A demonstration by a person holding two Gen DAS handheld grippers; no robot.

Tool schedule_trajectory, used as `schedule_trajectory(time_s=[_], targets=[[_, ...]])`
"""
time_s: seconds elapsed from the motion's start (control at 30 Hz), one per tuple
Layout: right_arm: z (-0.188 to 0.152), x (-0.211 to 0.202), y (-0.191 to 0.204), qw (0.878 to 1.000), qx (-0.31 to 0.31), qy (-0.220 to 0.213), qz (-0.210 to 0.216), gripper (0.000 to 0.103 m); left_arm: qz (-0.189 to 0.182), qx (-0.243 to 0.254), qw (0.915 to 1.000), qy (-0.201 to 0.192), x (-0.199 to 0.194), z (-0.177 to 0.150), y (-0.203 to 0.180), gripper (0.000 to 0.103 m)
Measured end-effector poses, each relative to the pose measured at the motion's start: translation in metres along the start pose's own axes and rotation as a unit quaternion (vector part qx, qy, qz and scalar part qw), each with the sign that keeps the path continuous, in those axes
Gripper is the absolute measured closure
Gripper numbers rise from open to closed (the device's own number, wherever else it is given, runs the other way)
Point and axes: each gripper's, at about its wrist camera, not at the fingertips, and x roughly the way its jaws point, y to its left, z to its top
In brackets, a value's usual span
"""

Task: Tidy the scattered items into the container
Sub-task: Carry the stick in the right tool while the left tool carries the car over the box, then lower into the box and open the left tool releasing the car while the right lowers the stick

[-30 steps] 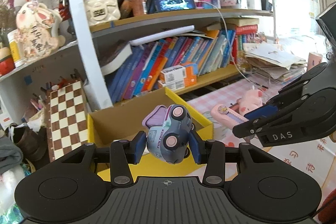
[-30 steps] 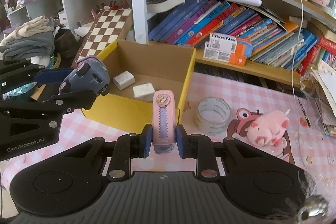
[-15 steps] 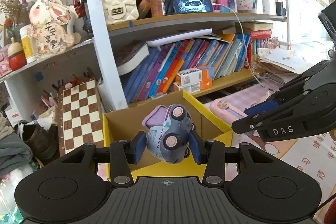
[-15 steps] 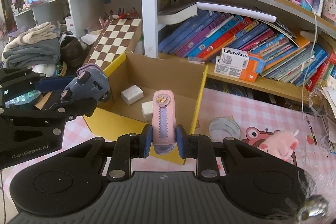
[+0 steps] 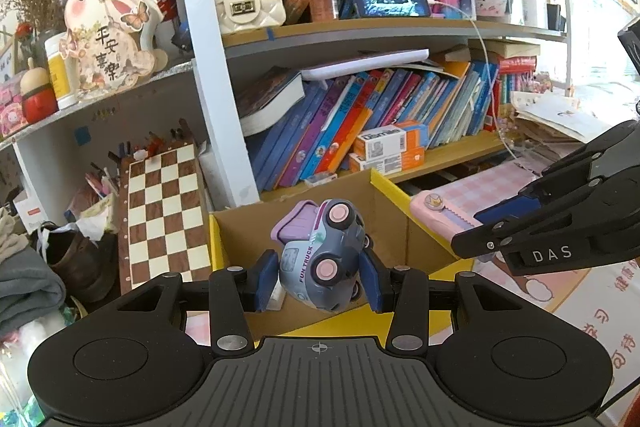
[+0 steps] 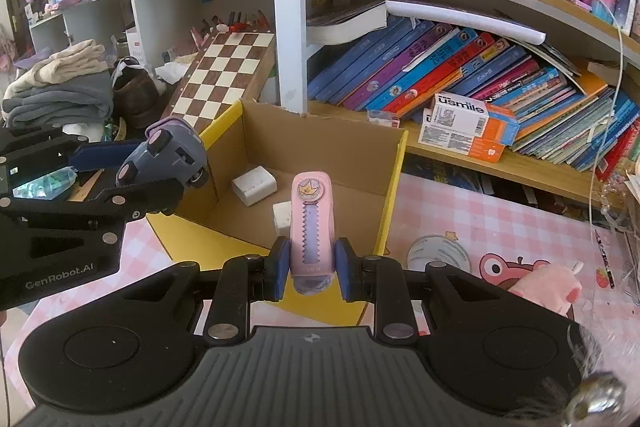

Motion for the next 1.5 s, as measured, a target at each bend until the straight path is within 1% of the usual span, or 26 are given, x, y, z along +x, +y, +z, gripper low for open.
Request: schedule_trajectory(time_s=[0.43,0.73,1.17,1.5], targets=[[0.020,0.039,-0.002,1.000,-0.011,0.013,0.015,0.080,0.005,0.000,0.9998,0.020,0.038,0.008,0.015,0.061],[0.034,0.074,-0.003,0.999,-0.027,0.031,0.026,0.080,0.002,-0.002,0.9990,0.044,0.073,0.012,0.024,0.061],[0.035,0.119,0.001,0.994,-0.059,0.079,0.045,0.080,-0.004,-0.003,0.9963,0.086,0.114,0.002,0.031,0.061],[0.036,0.142,0.004,0.989,-0.085,0.103,0.056,0.080,-0.009,-0.001,0.9937,0.111,0.137,-0.005,0.033,0.060]])
